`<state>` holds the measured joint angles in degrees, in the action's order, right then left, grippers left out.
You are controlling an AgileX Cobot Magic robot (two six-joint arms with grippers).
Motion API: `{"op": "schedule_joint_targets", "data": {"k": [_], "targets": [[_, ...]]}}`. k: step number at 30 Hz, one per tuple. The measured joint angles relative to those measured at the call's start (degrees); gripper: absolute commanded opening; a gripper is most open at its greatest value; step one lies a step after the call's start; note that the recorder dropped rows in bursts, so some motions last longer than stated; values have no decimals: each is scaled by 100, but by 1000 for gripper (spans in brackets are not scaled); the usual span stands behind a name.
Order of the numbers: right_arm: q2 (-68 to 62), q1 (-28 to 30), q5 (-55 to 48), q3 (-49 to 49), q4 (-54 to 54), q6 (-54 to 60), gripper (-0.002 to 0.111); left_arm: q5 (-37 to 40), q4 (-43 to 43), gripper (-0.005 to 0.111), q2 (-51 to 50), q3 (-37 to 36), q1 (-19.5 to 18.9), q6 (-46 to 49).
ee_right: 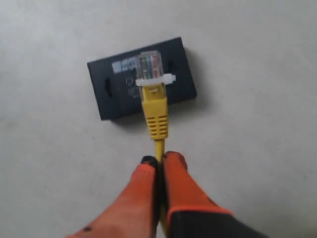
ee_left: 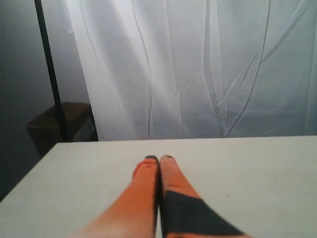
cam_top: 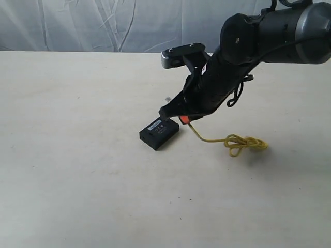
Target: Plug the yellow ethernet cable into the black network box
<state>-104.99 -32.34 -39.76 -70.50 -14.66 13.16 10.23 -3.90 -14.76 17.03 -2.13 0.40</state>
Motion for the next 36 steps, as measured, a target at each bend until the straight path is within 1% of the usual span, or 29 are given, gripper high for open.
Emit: {"op": "schedule_joint_targets", "data": {"k": [5, 10, 12, 14, 16, 21, 24, 27, 30, 36], "targets": [[0, 0, -614, 0, -21, 0, -1, 36, 23, 0, -1622, 789, 0, 0], [118, 0, -732, 183, -39, 0, -1, 174, 339, 0, -3625, 1613, 0, 72], [202, 0, -694, 262, -39, 0, -1, 387, 599, 0, -4367, 1996, 0, 349], [259, 0, -624, 308, -39, 20, -1, 649, 1071, 0, -5077, 2469, 0, 797], [264, 0, -526, 308, -39, 174, -1, 935, 1686, 0, -5816, 2991, 44, 1515], [248, 0, -186, 308, -39, 655, -1, 1604, 3376, 0, -7567, 4328, 450, 3407], [86, 0, -100, 308, -39, 934, -1, 2123, 3916, 0, -8505, 5100, 713, 4084], [-201, 0, -100, 308, -61, 1016, -1, 2611, 4075, 0, -9323, 5806, 972, 4285], [-393, -111, -64, 308, -60, 1043, -1, 3001, 4131, 0, -10012, 6247, 1238, 4418], [-504, -561, 100, 308, 378, 948, -1, 3456, 4142, 0, -10873, 6753, 1768, 4672]]}}
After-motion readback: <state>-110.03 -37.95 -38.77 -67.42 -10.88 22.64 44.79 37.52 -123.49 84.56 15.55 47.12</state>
